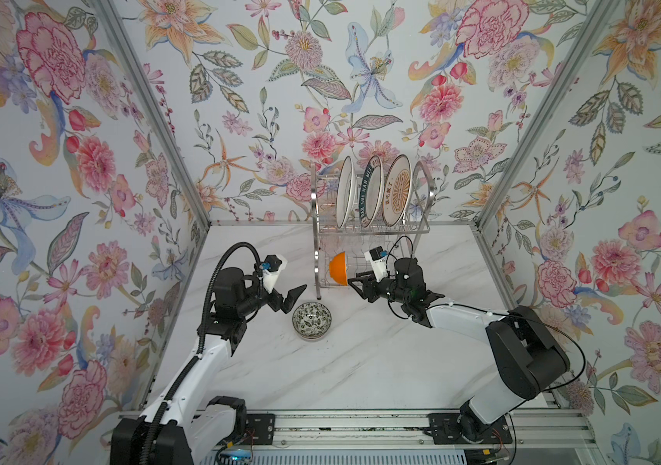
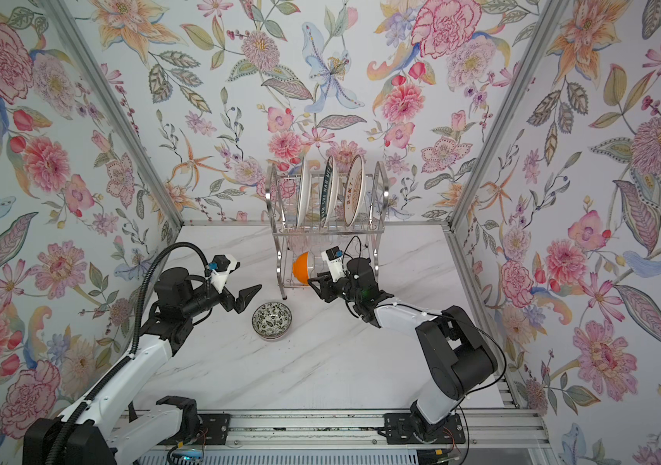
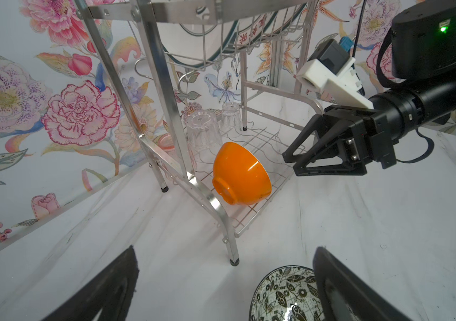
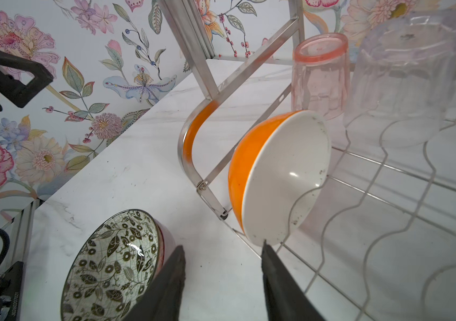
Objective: Unload the mixed dishes from the dish rack
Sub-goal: 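Move the right gripper to the orange bowl's rim in the rack, then close the right gripper on the orange bowl's rim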
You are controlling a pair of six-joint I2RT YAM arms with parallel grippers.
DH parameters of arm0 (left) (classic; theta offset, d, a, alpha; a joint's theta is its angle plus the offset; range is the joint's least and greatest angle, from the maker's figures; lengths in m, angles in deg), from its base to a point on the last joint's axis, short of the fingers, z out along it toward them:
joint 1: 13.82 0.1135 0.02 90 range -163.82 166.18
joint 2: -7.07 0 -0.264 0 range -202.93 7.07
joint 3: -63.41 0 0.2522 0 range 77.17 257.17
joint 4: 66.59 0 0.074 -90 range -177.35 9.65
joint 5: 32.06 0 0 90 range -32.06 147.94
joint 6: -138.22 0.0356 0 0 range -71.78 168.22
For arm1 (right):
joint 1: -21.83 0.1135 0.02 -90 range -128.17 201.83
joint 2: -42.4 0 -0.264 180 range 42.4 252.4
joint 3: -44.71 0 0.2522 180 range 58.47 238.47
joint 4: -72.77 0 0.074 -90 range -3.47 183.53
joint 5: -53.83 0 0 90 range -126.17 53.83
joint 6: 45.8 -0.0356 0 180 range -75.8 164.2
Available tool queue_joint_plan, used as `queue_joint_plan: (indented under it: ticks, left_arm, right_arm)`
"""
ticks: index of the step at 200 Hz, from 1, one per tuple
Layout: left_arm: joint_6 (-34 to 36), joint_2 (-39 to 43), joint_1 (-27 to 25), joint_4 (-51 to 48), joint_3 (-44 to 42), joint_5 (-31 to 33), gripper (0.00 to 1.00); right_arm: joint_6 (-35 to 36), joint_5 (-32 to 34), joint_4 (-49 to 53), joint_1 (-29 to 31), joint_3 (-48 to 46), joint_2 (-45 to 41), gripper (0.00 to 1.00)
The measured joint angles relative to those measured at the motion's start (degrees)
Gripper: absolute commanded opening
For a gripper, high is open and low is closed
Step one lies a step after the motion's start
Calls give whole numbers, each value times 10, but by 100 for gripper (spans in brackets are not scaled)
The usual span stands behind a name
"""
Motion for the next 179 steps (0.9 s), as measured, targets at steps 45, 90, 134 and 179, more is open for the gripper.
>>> queue_joint_plan:
  ticks: [45, 90, 134, 179]
  left_arm:
    - [14, -2, -5, 0, -8, 5, 99]
    - [20, -4, -9, 0, -12, 15, 99]
    - [25, -4, -12, 0, -16, 18, 99]
    - [36, -4, -13, 0, -17, 29, 99]
  right_arm:
    - [-14, -32, -39, -5, 31, 45, 48]
    - [-28, -56, -56, -5, 69, 93, 49]
    - [-46, -71, -68, -5, 94, 132, 48]
    - [-68, -88, -73, -5, 114, 166, 47]
